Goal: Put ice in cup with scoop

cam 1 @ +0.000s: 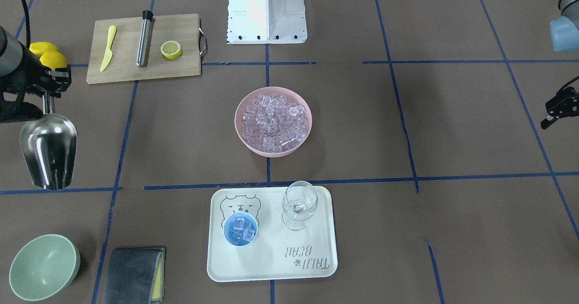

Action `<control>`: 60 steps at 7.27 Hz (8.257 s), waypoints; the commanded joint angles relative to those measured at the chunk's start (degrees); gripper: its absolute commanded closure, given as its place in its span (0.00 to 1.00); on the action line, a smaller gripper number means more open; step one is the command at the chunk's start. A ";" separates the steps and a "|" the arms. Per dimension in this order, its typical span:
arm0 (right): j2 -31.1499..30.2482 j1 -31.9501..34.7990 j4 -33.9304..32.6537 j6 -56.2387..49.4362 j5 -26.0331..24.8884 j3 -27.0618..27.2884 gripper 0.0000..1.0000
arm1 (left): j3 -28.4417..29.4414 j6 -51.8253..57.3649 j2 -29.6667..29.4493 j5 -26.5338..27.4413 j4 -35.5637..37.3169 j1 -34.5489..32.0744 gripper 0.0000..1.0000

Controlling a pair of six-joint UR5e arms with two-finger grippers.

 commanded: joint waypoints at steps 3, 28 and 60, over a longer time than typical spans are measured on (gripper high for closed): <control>-26.40 -4.26 34.52 19.25 2.00 6.12 1.00 | 0.35 -0.01 0.62 0.00 0.22 0.00 0.00; -30.05 20.39 48.37 -20.40 7.10 -11.91 0.00 | 0.18 22.36 1.43 13.17 21.62 -7.44 0.00; -28.49 33.95 49.43 -19.79 14.92 -18.59 0.00 | 0.88 7.02 2.82 1.50 23.68 -14.06 0.00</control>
